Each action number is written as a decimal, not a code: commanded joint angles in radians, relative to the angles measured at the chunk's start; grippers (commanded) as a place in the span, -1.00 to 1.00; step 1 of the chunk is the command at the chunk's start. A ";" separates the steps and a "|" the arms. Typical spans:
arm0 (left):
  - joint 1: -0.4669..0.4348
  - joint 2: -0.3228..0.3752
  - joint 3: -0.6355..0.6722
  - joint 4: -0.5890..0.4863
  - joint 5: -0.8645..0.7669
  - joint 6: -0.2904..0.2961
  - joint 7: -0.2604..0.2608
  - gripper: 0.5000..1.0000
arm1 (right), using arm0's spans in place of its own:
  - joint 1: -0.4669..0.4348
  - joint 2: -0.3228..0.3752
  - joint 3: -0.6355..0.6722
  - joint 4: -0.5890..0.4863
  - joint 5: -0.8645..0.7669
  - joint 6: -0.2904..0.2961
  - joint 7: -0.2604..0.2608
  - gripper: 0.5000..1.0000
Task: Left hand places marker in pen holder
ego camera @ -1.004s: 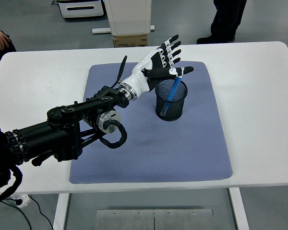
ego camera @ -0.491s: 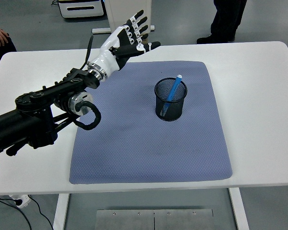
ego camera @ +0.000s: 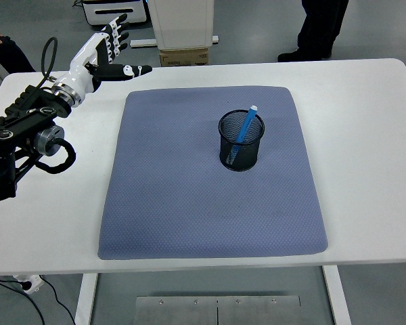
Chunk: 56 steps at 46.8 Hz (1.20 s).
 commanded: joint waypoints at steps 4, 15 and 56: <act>0.054 0.000 -0.015 0.010 -0.029 -0.001 -0.008 1.00 | 0.000 0.000 0.000 0.001 0.000 0.000 0.000 1.00; 0.169 -0.004 -0.137 0.010 -0.203 -0.010 -0.009 1.00 | 0.000 0.000 -0.001 0.001 0.000 0.000 0.000 1.00; 0.392 -0.003 -0.421 0.009 -0.366 -0.158 -0.021 1.00 | 0.003 0.000 0.000 0.004 0.000 0.003 -0.001 1.00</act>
